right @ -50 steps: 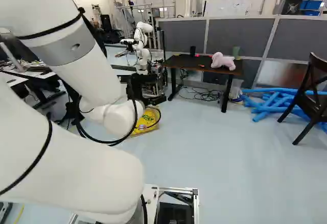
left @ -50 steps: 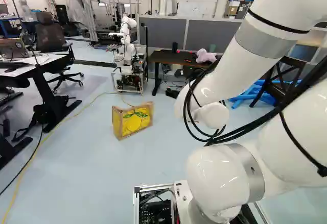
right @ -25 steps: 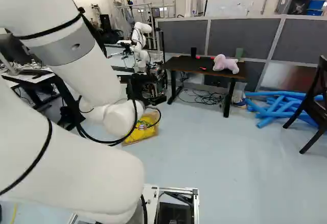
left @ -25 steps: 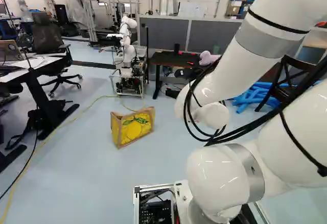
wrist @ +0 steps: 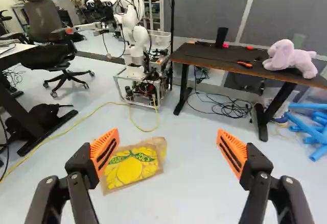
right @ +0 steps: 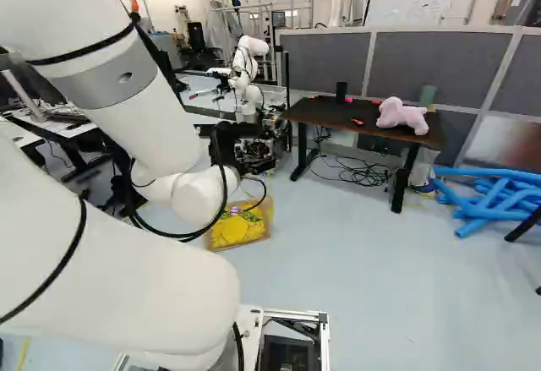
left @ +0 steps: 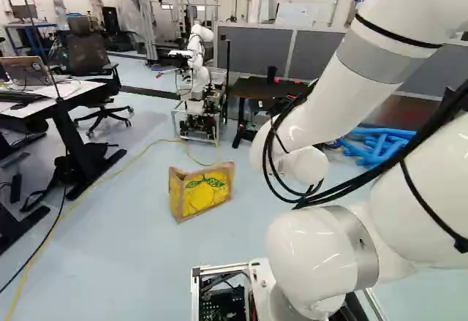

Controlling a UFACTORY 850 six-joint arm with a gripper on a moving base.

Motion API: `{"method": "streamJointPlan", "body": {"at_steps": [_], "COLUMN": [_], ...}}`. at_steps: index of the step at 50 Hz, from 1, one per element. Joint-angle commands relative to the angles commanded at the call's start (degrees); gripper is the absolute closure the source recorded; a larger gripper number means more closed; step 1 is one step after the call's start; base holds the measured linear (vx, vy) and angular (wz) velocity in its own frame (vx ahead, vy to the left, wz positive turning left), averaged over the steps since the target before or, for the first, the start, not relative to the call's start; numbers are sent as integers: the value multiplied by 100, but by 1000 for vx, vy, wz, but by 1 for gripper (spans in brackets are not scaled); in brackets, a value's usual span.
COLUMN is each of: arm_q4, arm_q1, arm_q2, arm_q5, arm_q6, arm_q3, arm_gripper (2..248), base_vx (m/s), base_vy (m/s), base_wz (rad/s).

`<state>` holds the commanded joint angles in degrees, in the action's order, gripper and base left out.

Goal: Pick up the bag on the ground and place it on the table

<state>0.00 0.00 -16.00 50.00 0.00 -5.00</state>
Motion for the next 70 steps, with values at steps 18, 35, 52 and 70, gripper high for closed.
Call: {"method": "streamJointPlan", "body": {"at_steps": [18, 35, 52, 70], "arm_q4": [0, 0, 0, 0], "arm_q1": [0, 0, 0, 6], "arm_q2": [0, 0, 0, 416], "arm_q5": [0, 0, 0, -2], "arm_q6": [0, 0, 0, 0], "arm_q3": [0, 0, 0, -358], "arm_gripper": [3, 3, 3, 3], "base_vx": [240, 228, 205, 59], "base_vy": [49, 48, 8, 2], "base_wz": [208, 202, 15, -2]}}
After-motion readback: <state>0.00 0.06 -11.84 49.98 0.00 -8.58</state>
